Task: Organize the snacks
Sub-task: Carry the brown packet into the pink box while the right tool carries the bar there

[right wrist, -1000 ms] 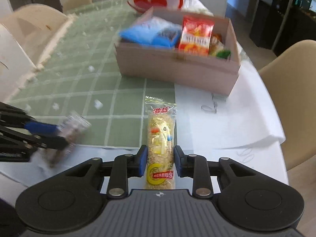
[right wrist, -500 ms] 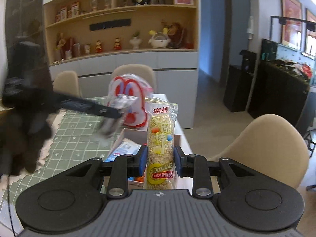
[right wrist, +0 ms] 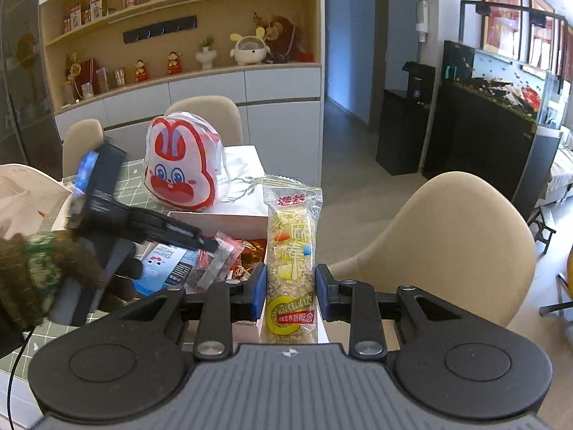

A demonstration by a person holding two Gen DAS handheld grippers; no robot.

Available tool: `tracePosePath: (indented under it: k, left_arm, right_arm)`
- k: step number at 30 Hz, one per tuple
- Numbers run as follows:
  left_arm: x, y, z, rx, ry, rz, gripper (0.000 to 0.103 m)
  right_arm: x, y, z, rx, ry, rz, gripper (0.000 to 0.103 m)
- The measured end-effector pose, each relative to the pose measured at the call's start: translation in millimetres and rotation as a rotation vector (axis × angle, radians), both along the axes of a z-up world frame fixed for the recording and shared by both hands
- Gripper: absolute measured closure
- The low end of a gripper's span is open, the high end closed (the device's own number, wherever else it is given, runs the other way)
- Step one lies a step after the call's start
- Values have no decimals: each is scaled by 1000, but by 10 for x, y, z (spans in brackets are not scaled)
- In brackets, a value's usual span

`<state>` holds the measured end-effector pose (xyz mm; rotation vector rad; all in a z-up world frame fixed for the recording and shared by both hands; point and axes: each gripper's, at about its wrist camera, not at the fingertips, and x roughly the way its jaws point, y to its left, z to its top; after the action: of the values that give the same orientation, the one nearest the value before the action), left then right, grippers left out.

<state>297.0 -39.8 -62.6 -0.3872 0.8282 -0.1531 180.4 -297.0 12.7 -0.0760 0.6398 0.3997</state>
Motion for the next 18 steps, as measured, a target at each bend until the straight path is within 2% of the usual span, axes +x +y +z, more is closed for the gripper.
tracePosePath:
  k: [4,7,9,14,18]
  left_arm:
    - [-443,105,288,-31,-82,65,69]
    - [-808,162,328,-28,-71,103,69]
    - [-1061,193,278,-41,-50,124,69]
    - [-1607,261,145,-54,3,177,69]
    - [-1907,399,100,-48,48,218,69]
  right_arm:
    - [332,120,6,43,46,45,75]
    - [716,365,-31,103,131,110,75]
    - [1031,600,-166,136,224,133,75]
    - [1418,1262,-667,48,304,120,75]
    - [1487,1598,-1074,-21,360,100,75]
